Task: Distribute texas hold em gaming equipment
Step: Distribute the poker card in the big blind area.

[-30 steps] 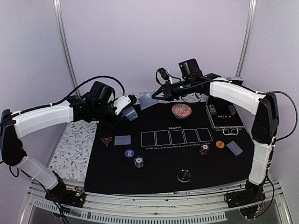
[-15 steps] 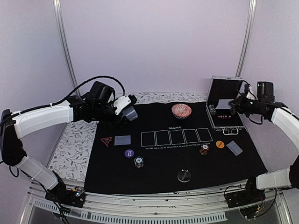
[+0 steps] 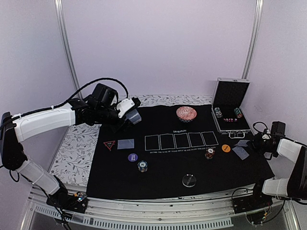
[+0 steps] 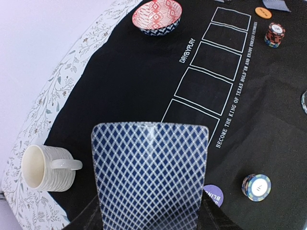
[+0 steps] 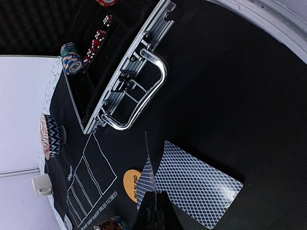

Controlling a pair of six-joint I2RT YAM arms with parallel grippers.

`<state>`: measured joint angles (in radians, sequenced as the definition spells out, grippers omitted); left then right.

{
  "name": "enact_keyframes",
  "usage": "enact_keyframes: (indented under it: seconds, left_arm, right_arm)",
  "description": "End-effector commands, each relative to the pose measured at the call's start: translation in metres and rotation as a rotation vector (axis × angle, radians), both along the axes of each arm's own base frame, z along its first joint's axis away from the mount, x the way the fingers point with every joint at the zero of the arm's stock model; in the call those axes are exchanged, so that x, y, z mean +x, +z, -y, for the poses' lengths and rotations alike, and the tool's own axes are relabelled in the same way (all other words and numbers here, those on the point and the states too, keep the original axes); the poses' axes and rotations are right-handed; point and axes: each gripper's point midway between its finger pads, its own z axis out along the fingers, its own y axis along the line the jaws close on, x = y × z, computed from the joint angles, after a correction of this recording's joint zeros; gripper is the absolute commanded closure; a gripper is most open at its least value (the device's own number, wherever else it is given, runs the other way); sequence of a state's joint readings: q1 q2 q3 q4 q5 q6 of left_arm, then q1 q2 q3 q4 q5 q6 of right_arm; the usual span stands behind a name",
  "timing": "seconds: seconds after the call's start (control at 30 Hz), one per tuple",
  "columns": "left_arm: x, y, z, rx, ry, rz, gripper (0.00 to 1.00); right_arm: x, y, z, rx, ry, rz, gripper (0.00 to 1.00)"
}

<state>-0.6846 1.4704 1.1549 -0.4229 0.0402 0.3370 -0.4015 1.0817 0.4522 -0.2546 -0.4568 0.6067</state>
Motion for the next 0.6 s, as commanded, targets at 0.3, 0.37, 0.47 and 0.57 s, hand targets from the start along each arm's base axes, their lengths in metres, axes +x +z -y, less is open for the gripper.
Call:
enact_keyframes:
  seconds: [0.3,0.37,0.47,0.57]
  left_arm:
    - [0.007,0.014,0.004,-0.028,-0.003,0.039,0.48]
    - [0.007,0.014,0.004,-0.028,-0.003,0.039,0.48]
    - [0.006,0.014,0.004,-0.028,-0.003,0.037,0.48]
    - [0.007,0.015,0.004,-0.028,-0.003,0.040,0.48]
  right_arm:
    - [-0.001,-0.018,0.009,-0.008,-0.081,0.030,0.98]
    - [-0.004,-0.024,0.008,0.003,-0.082,0.002,0.98]
    - [-0.009,-0.032,0.006,0.018,-0.079,-0.042,0.96]
    - [-0.013,-0.037,0.006,0.019,-0.090,-0.077,0.77]
